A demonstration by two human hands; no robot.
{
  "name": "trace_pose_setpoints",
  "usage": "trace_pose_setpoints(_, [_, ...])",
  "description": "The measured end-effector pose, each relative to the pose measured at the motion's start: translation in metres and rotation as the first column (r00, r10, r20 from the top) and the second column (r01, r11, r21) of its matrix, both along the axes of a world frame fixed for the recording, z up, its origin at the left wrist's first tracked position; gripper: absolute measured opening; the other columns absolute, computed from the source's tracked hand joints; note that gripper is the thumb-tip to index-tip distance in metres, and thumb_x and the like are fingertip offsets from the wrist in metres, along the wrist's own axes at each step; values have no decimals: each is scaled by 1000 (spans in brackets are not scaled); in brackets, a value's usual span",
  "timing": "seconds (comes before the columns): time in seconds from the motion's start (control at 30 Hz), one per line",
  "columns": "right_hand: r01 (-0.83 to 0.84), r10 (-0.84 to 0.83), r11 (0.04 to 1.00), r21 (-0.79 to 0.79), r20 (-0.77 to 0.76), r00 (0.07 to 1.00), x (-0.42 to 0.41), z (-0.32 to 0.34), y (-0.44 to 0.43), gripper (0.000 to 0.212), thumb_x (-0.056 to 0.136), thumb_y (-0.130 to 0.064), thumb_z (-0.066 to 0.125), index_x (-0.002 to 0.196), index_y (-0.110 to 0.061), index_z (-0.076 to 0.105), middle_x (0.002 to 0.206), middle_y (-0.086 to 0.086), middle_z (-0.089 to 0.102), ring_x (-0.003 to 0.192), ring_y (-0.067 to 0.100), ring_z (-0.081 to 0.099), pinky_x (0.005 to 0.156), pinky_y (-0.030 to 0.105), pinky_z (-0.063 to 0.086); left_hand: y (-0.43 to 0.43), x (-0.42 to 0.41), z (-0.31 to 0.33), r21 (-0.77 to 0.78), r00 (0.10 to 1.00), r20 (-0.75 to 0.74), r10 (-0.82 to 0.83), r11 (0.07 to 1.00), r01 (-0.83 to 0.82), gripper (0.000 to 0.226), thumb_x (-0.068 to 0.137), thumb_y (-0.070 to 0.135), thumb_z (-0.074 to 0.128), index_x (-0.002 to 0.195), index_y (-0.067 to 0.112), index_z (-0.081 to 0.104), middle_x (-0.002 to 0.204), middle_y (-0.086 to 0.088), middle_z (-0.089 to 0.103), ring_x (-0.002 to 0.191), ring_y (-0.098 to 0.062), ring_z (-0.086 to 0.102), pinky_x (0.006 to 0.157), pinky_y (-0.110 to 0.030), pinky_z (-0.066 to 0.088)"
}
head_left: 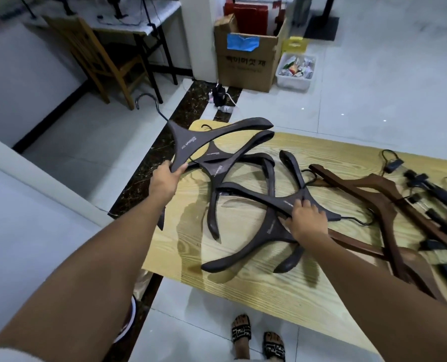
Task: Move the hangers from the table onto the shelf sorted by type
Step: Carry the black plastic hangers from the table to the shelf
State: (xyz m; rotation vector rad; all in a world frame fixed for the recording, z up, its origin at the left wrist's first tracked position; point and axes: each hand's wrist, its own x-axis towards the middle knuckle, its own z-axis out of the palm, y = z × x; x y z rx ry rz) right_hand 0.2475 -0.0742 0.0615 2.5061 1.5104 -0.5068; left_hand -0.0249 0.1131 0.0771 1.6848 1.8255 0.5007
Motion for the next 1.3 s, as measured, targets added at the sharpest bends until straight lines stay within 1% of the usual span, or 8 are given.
trace_pose_setpoints(0.2, [117, -118, 992, -54, -14, 993, 15, -13, -17, 47, 97, -22, 49, 138, -8, 32, 144, 13, 40, 134, 31, 38, 107, 39, 33, 6, 44, 15, 73, 977, -110, -183, 979, 191, 46, 88, 54, 53, 97, 10, 56, 93, -13, 65, 82, -35, 61, 70, -38, 51])
trace_pose_setpoints(0.27, [154, -156, 985, -79, -21, 988, 21, -18, -23, 50, 97, -23, 49, 141, -8, 31, 141, 13, 44, 132, 31, 40, 105, 38, 34, 8, 53, 17, 100, 960, -172, -222, 965, 242, 46, 89, 56, 52, 96, 11, 56, 90, -9, 63, 80, -29, 56, 66, -35, 41])
trace_pose_setpoints(0.37, [186, -194, 974, -133, -51, 980, 27, -24, -27, 60, 97, -26, 50, 147, -7, 23, 138, 14, 48, 129, 31, 44, 101, 38, 38, 11, 63, 19, 126, 938, -232, -259, 948, 293, 46, 88, 59, 49, 99, 14, 56, 88, -3, 61, 79, -26, 54, 66, -34, 39])
trace_pose_setpoints(0.47, [203, -215, 968, -150, -72, 974, 24, -30, -28, 44, 96, -23, 52, 134, -8, 36, 134, 14, 51, 124, 32, 48, 97, 38, 41, 14, 67, 19, 142, 929, -250, -272, 939, 313, 47, 89, 59, 47, 102, 15, 56, 86, 1, 58, 77, -24, 52, 65, -33, 38])
trace_pose_setpoints(0.77, [285, -291, 955, -87, -80, 953, 23, -34, -24, 42, 97, -21, 49, 136, -11, 37, 136, 15, 47, 123, 32, 49, 95, 38, 42, 22, 74, 25, 160, 947, -214, -241, 947, 278, 45, 93, 54, 44, 98, 11, 55, 93, -5, 61, 83, -28, 53, 73, -37, 40])
trace_pose_setpoints(0.93, [293, -295, 955, -35, -71, 953, 23, -30, -23, 35, 96, -17, 48, 129, -8, 42, 128, 15, 55, 118, 31, 55, 92, 34, 43, 24, 79, 28, 184, 949, -228, -219, 947, 263, 47, 93, 55, 43, 109, 12, 52, 100, -10, 64, 93, -33, 58, 76, -38, 41])
trace_pose_setpoints(1.03, [303, -303, 953, -17, -69, 950, 22, -26, -24, 35, 95, -14, 48, 130, -8, 43, 125, 13, 58, 117, 29, 56, 89, 33, 44, 24, 81, 29, 195, 945, -234, -227, 942, 274, 47, 93, 56, 43, 112, 14, 51, 93, -6, 62, 91, -31, 58, 74, -38, 40])
trace_pose_setpoints(1.3, [328, -327, 945, 7, -68, 943, 23, -16, -26, 18, 94, -13, 53, 111, -12, 59, 114, 8, 66, 108, 28, 62, 78, 29, 42, 22, 79, 41, 212, 931, -273, -241, 929, 303, 41, 93, 55, 42, 94, 14, 49, 87, -9, 63, 81, -30, 57, 68, -37, 41])
